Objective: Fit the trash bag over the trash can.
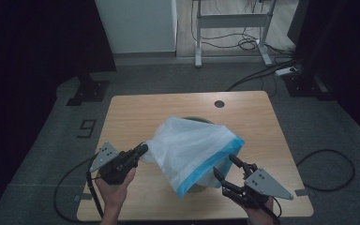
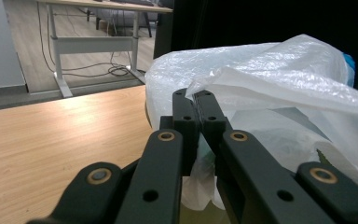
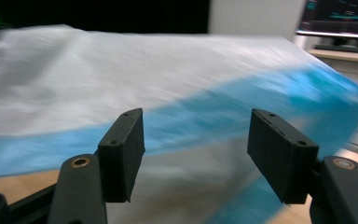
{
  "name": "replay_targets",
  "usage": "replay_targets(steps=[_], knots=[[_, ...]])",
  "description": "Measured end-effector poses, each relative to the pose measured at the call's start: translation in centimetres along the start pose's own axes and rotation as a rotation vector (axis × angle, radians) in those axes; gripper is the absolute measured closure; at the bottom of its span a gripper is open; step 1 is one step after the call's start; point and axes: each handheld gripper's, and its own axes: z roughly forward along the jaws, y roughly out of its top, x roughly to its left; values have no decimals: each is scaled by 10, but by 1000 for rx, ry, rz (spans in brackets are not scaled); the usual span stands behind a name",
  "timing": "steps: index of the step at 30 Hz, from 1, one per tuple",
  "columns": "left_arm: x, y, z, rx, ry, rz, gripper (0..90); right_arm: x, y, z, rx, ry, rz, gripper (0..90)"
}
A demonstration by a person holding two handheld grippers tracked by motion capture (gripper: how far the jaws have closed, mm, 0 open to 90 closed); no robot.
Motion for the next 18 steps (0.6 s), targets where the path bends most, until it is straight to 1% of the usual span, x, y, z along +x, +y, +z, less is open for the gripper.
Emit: replay_targets(steps=[2, 5, 7, 9, 13, 18], knots=[[1, -1, -1, -3, 4, -6, 881, -5, -3, 0, 1, -30, 11, 357], [3, -2, -2, -9, 5, -16, 880, -12, -5, -2, 0, -58, 29, 363], [4, -2, -3, -11, 2, -23, 880, -16, -6, -3, -1, -67, 39, 383], [4, -3, -3, -12, 2, -24, 880, -19, -7, -3, -2, -62, 49, 420], [3, -2, -4, -15, 0, -23, 879, -22, -8, 0, 3, -65, 50, 471], [4, -2, -4, -16, 0, -23, 878, -27, -7, 3, -3, -88, 69, 510]])
